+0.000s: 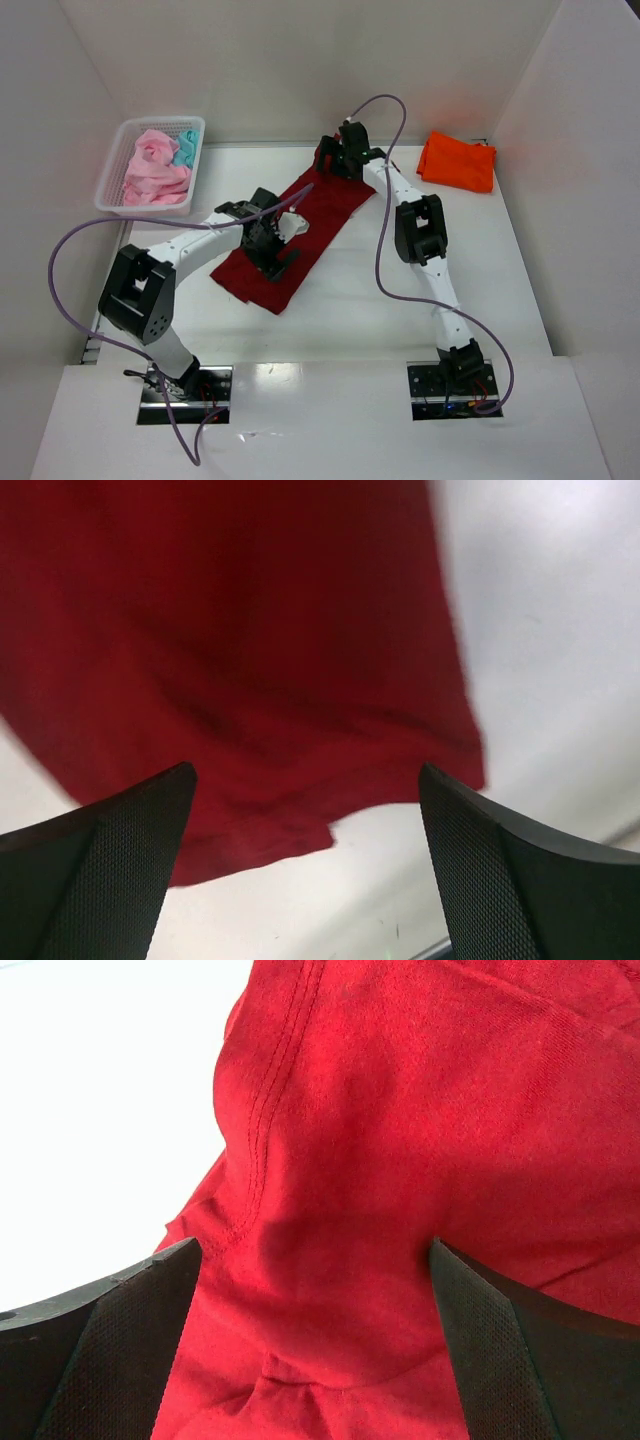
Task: Fold and stack the t-shirts
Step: Rotate the tshirt 90 degrees
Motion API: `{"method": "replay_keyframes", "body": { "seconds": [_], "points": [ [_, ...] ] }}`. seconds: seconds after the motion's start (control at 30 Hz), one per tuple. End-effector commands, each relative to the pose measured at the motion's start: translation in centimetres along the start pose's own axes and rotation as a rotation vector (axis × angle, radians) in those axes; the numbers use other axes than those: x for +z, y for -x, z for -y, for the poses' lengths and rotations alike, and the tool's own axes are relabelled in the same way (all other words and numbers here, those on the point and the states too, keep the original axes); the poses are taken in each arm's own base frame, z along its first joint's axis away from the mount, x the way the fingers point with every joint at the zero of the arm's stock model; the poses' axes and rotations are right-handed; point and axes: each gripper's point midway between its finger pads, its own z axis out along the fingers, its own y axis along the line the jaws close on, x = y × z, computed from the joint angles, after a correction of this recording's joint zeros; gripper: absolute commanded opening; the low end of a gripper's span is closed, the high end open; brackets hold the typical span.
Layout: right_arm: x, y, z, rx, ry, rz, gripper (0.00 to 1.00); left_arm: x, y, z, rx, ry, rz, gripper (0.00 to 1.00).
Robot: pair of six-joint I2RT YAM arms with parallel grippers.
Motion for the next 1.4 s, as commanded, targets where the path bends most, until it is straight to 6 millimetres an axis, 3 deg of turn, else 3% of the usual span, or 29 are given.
{"method": "replay_keyframes", "body": {
  "seconds": [0.0,0.03,0.07,0.1,0.17,0.2,0.27,0.3,0.33,0.4,0.43,0.47,0.5,0.53,0.6,0.63,0.7,0.77,0.9,1.23,1.33,1.37],
  "points": [
    [-4.8,5.2,-3.4,-0.052,0.022,0.107,1.00,-2.7,2.2,-5.5,-0.142,0.225,0.106,0.99],
    [-5.8,5.3,-3.2,-0.051,0.004,0.110,1.00,-2.9,2.5,-6.5,-0.185,0.249,0.117,0.99],
    [-9.1,8.2,-4.6,-0.067,0.023,0.180,1.00,-2.8,2.3,-7.5,-0.215,0.278,0.105,0.99],
    [-10.6,9.0,-5.0,-0.067,0.025,0.204,1.00,-2.4,1.9,-7.9,-0.230,0.304,0.083,0.99],
    [-12.7,8.8,-4.8,-0.078,0.013,0.205,1.00,-1.5,1.2,-8.7,-0.261,0.340,0.029,0.99],
    [-16.1,11.2,-5.4,-0.072,0.027,0.273,1.00,-1.6,1.6,-9.2,-0.285,0.363,0.030,0.99],
    [-17.9,10.7,-4.6,-0.068,-0.008,0.278,1.00,-1.4,1.8,-9.6,-0.355,0.374,0.029,0.99],
    [-21.1,11.8,-5.5,-0.067,0.010,0.313,1.00,-1.6,2.5,-9.8,-0.383,0.379,0.057,0.99],
    [-21.7,11.3,-4.3,-0.060,-0.017,0.307,1.00,-2.0,3.1,-9.9,-0.402,0.385,0.091,0.99],
    [-24.0,11.4,-4.0,-0.057,-0.027,0.335,1.00,-3.7,6.0,-9.3,-0.449,0.341,0.249,0.99],
    [-26.2,11.3,-4.0,-0.054,-0.024,0.364,1.00,-4.2,6.6,-9.0,-0.465,0.326,0.292,0.99],
    [-27.2,11.7,-3.0,-0.044,-0.051,0.390,1.00,-5.5,7.3,-8.6,-0.477,0.314,0.350,0.99],
    [-28.0,11.6,-2.7,-0.023,-0.059,0.405,1.00,-5.3,7.2,-8.1,-0.510,0.293,0.373,0.99],
    [-28.9,11.4,-1.0,0.004,-0.077,0.419,1.00,-5.4,7.1,-7.6,-0.525,0.274,0.378,0.99],
    [-28.9,10.6,0.1,0.058,-0.056,0.407,1.00,-5.3,6.6,-6.8,-0.549,0.280,0.375,0.99],
    [-27.9,9.0,1.4,0.075,-0.068,0.371,1.00,-4.4,5.4,-6.7,-0.583,0.312,0.342,0.99],
    [-26.9,8.1,1.9,0.102,-0.066,0.368,1.00,-3.5,5.0,-6.0,-0.588,0.339,0.335,0.99],
    [-24.2,5.7,3.0,0.110,-0.077,0.302,1.00,-2.0,4.2,-5.0,-0.592,0.352,0.301,0.99],
    [-20.8,4.0,3.4,0.147,-0.064,0.234,1.00,-0.6,4.1,-4.2,-0.598,0.397,0.286,0.99],
    [-15.6,5.8,2.9,0.130,-0.051,0.214,1.00,1.7,3.7,-5.7,-0.641,0.472,0.258,0.99],
    [-13.6,5.9,3.1,0.122,-0.061,0.198,1.00,2.5,3.2,-5.7,-0.639,0.473,0.233,0.99],
    [-12.0,4.7,3.2,0.118,-0.064,0.159,1.00,2.6,3.2,-5.7,-0.638,0.474,0.220,0.99]
  ]
}}
